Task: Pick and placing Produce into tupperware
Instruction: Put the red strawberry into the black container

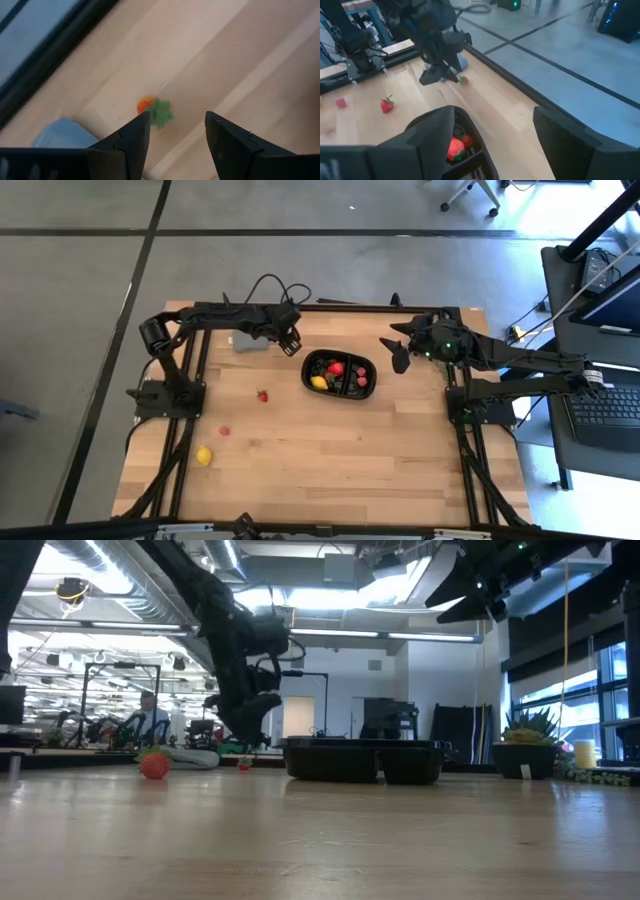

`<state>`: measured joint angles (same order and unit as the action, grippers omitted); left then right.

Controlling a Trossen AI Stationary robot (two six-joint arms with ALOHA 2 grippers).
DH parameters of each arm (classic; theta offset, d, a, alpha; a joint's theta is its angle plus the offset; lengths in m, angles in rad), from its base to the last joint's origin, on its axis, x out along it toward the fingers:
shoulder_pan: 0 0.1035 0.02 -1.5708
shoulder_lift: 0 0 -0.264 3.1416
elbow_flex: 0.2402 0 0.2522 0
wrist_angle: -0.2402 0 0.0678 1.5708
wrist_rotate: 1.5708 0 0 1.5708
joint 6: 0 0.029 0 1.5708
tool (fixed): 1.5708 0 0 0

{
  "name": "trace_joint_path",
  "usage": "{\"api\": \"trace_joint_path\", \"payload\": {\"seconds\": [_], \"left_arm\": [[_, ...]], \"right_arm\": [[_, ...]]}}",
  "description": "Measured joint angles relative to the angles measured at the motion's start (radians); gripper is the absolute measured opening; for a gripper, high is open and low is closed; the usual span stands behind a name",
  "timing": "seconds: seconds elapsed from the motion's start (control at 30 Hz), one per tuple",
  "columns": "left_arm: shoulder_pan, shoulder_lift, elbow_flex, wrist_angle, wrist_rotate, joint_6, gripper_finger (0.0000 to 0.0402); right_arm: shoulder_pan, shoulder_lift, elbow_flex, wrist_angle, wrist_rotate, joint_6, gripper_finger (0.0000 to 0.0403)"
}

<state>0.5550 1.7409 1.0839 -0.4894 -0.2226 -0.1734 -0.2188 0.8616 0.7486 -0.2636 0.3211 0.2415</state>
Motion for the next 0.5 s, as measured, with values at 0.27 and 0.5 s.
{"api": "trace_joint_path", "payload": {"seconds": [0.27,0.5], "left_arm": [[0.001,0.053,-0.001,0.008,0.003,-0.001,0.0181],[0.001,0.053,-0.001,0.018,-0.039,0.0,0.0181]], "right_arm": [[0.0,0.0,0.0,0.003,0.0,0.021,0.0275],[0.0,0.0,0.0,0.004,0.0,0.043,0.0275]]}}
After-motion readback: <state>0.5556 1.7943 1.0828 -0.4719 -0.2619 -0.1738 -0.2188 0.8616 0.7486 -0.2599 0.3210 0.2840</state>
